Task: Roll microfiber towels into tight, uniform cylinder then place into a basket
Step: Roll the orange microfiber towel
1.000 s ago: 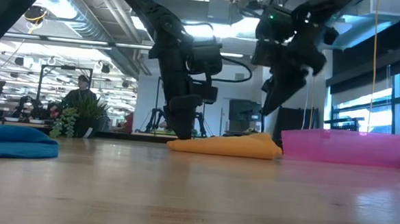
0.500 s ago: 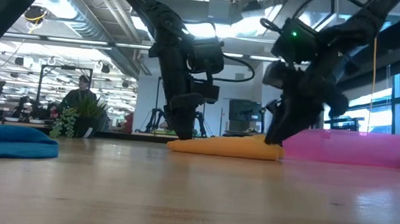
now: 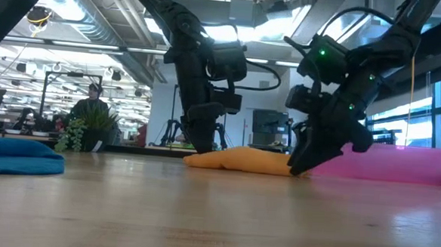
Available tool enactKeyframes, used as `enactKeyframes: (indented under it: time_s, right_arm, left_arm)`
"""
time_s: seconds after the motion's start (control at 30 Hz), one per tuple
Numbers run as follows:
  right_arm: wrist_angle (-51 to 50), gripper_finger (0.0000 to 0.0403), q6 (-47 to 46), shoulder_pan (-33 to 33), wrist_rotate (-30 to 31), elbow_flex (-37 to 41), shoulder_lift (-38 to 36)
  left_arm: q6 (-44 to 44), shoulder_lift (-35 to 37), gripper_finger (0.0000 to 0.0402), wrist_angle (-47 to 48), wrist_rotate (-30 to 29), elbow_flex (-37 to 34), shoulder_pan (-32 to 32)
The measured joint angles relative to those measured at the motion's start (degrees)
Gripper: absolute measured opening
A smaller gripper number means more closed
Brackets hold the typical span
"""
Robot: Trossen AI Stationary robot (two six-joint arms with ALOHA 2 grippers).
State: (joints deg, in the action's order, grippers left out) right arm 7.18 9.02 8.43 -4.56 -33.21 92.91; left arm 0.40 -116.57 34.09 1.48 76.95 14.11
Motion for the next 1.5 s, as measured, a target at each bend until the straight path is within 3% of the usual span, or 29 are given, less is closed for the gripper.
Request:
enactKeyframes:
  time_s: [0.23,0.43,0.5,0.73,1.1,1.5]
  right_arm:
    - [0.8,0.0117,-2.6,0.0,3.2,0.0,0.7]
    - [-0.4,0.0025,-4.3,0.0,3.9,0.0,0.7]
    - [-0.8,0.0014,-6.4,0.0,3.4,0.0,0.7]
    - [-9.6,0.0008,-12.8,2.5,-11.9,-4.9,1.0]
    - [-23.0,0.0008,-18.1,12.7,-38.7,-14.8,1.1]
    - [-24.4,0.0008,-30.0,20.3,-43.9,-14.8,2.8]
  left_arm:
    - [0.1,0.0,0.0,0.0,0.0,0.0,0.0]
    - [0.1,0.0,0.0,-0.1,0.0,0.0,0.0]
    - [0.1,0.0,0.0,-0.1,0.0,0.0,0.0]
    - [0.3,0.0,0.0,-0.5,0.3,0.0,0.0]
    - [6.1,0.0,0.0,-0.7,1.6,0.0,-0.1]
    - [13.4,0.0,0.0,-0.9,1.2,0.0,-0.7]
